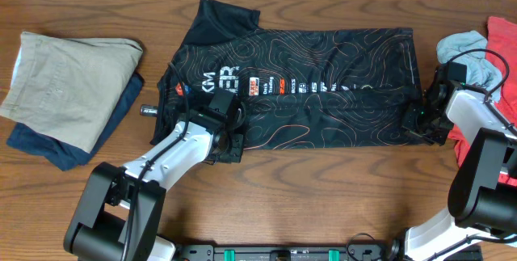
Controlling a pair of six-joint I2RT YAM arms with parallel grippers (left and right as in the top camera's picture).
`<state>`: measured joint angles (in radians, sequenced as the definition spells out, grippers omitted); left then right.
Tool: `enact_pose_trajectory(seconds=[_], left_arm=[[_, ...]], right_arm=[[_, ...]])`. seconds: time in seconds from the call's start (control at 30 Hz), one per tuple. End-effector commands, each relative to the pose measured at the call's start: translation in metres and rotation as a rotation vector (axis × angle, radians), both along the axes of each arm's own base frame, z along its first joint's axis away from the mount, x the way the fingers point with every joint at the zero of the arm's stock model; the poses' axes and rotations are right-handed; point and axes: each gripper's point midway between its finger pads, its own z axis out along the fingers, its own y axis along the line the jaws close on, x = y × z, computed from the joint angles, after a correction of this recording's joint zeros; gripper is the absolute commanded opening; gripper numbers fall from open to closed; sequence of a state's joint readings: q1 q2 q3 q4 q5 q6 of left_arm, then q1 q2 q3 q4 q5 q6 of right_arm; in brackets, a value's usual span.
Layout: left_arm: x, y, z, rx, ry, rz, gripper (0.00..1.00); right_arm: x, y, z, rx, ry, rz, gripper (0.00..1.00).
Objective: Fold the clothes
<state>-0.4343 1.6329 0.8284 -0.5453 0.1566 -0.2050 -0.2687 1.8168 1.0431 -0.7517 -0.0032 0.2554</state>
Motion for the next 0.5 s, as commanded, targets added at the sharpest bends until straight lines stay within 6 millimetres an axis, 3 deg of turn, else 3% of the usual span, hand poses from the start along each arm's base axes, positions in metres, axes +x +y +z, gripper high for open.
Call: enact_pose_trajectory(seconds=[0.0, 0.1, 0.37, 0.4, 0.47], left_arm=[[0.002, 0.002, -0.001, 0.015, -0.001, -0.008, 0.06], [0.027, 0.001, 0.019, 0.008, -0.073, 0.015, 0.06], [0.141, 0.007, 0.120, -0.055, -0.446, 0.141, 0.07], [0.149, 0.006, 0.128, -0.068, -0.478, 0.148, 0.15], [0.156, 0.004, 0.136, -0.083, -0.507, 0.151, 0.47]], right_arm=[[-0.013, 0.004, -0.011, 0.006, 0.046, 0.004, 0.27], [-0.013, 0.004, -0.011, 0.006, 0.046, 0.004, 0.27], [-0.013, 0.004, -0.011, 0.006, 0.045, 0.004, 0.26], [-0.013, 0.004, -0.011, 0.006, 0.045, 0.003, 0.27], [-0.013, 0.004, -0.011, 0.006, 0.045, 0.004, 0.27]])
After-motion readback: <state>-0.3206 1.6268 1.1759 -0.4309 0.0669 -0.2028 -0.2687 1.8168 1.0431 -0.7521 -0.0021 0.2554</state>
